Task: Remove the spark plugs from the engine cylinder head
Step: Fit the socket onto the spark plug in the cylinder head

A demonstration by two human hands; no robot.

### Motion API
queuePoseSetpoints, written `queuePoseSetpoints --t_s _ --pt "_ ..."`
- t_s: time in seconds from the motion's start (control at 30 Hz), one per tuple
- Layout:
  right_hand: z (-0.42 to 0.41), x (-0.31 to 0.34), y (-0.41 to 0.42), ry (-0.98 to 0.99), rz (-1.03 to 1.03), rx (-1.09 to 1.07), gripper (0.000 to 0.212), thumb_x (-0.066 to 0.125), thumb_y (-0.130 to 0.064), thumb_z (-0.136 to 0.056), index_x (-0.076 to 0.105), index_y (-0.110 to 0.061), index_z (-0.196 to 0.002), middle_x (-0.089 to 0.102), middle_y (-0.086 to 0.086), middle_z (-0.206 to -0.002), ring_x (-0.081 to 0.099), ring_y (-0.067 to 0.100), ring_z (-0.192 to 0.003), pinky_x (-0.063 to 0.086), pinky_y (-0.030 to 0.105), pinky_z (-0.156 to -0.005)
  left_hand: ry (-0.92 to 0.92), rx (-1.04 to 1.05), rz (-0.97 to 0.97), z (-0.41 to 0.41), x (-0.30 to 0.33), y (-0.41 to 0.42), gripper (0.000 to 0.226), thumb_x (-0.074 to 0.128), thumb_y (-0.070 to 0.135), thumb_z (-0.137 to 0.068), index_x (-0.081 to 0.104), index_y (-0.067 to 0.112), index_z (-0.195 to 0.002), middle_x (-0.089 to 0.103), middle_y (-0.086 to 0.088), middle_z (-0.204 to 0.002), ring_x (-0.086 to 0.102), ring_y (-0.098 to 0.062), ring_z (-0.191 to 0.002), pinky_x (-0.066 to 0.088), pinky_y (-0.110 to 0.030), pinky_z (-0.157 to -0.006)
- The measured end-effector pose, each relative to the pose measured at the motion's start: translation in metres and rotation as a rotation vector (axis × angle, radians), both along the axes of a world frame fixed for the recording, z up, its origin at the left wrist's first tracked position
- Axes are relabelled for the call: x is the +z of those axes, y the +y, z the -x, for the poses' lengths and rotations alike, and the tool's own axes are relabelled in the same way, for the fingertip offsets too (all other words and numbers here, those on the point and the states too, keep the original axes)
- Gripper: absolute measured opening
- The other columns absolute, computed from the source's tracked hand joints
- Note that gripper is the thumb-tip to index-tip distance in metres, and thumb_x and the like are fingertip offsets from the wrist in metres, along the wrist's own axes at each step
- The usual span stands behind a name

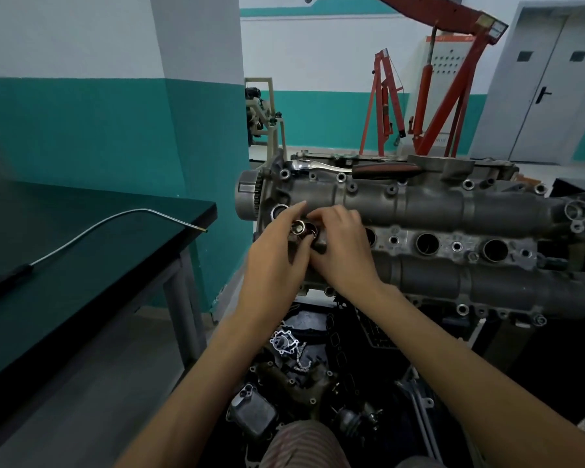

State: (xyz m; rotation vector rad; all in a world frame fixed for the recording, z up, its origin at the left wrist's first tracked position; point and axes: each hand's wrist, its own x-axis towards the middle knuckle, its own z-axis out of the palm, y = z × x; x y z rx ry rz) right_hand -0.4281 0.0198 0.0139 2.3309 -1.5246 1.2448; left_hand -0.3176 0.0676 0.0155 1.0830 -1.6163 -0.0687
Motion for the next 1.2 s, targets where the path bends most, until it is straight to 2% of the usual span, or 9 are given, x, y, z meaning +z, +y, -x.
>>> queuePoseSetpoints --t_s 0.17,0.27,0.33,0.47,0.6,0.83,0.97,1.1,1.2 --pt "-0.010 -0.010 -0.009 -0.258 -0.074 0.014 0.020 0.067 -0.025 -0.075 0.054 -0.020 -0.089 0.044 -0.012 -0.090 0.047 0.008 -0.076 0.027 0.021 -0.057 0.023 -0.014 0.082 -0.003 0.002 0.006 0.031 0.064 0.003 -0.085 0.064 0.010 -0.116 0.061 0.011 -0.104 0.058 0.000 -0.098 0.043 -0.008 -0.087" --pt "-0.011 -0.011 -0.011 -0.325 -0.013 0.019 0.019 0.066 -0.025 -0.074 0.048 -0.024 -0.080 0.044 -0.015 -0.081 0.043 0.000 -0.066 0.026 0.015 -0.051 0.057 0.091 0.028 -0.004 0.014 0.002 0.018 0.073 0.027 -0.079 0.063 0.014 -0.087 0.065 0.008 -0.077 0.064 -0.010 -0.071 0.053 -0.029 -0.067" --pt "-0.011 -0.013 -0.010 -0.322 0.031 0.054 0.018 0.067 -0.023 -0.076 0.049 -0.023 -0.077 0.045 -0.015 -0.077 0.041 0.000 -0.061 0.029 0.012 -0.051 -0.150 0.296 0.019 -0.005 0.022 -0.002 0.035 0.067 0.044 -0.081 0.050 0.015 -0.076 0.058 0.004 -0.062 0.058 -0.020 -0.059 0.043 -0.035 -0.051" --pt "-0.008 -0.016 -0.009 -0.348 0.087 0.169 0.009 0.064 -0.008 -0.080 0.062 -0.013 -0.087 0.054 -0.009 -0.083 0.046 0.001 -0.068 0.036 0.012 -0.059 -0.400 0.312 0.068 -0.013 0.029 0.002 0.036 0.056 0.051 -0.085 0.051 0.016 -0.091 0.056 0.007 -0.071 0.056 -0.017 -0.061 0.040 -0.030 -0.049" --pt "-0.009 -0.014 -0.010 -0.280 0.109 0.202 0.015 0.059 -0.006 -0.084 0.064 -0.009 -0.097 0.039 -0.018 -0.080 0.044 -0.010 -0.065 0.034 0.004 -0.061 -0.448 0.018 0.046 -0.021 0.036 0.007 0.021 0.058 0.013 -0.089 0.055 0.006 -0.109 0.061 -0.005 -0.099 0.056 -0.022 -0.088 0.039 -0.026 -0.069" --pt "-0.009 -0.017 -0.011 -0.284 -0.016 0.119 0.054 0.071 -0.028 -0.077 0.045 -0.016 -0.123 0.047 -0.010 -0.092 0.045 0.003 -0.076 0.031 0.009 -0.057 -0.819 0.528 -0.029 -0.019 0.050 0.005 0.048 0.024 0.054 -0.094 0.039 0.019 -0.065 0.032 0.007 -0.051 0.034 -0.014 -0.049 0.018 -0.028 -0.048" --pt "-0.009 -0.017 -0.013 -0.271 -0.022 0.095 0.051 0.071 -0.030 -0.078 0.047 -0.017 -0.121 0.049 -0.011 -0.085 0.046 0.003 -0.072 0.029 0.009 -0.054 -0.865 0.460 0.024 -0.023 0.052 0.010 0.045 0.030 0.063 -0.087 0.040 0.019 -0.084 0.040 0.006 -0.074 0.041 -0.014 -0.070 0.025 -0.027 -0.066" --pt "-0.009 -0.018 -0.012 -0.299 -0.006 0.097 0.047 0.069 -0.026 -0.077 0.047 -0.015 -0.117 0.044 -0.009 -0.072 0.045 0.006 -0.065 0.028 0.012 -0.051 -0.901 0.223 -0.034 -0.026 0.055 0.006 0.018 0.053 0.016 -0.090 0.039 0.015 -0.102 0.048 0.000 -0.092 0.048 -0.019 -0.084 0.022 -0.022 -0.065" --pt "-0.009 -0.018 -0.013 -0.313 -0.010 0.111 0.047 0.068 -0.026 -0.078 0.047 -0.014 -0.117 0.045 -0.009 -0.074 0.044 0.003 -0.066 0.028 0.012 -0.052 -0.978 0.318 -0.046 -0.025 0.057 0.005 0.008 0.047 0.023 -0.096 0.040 0.019 -0.096 0.054 0.001 -0.092 0.048 -0.019 -0.078 0.021 -0.023 -0.059"
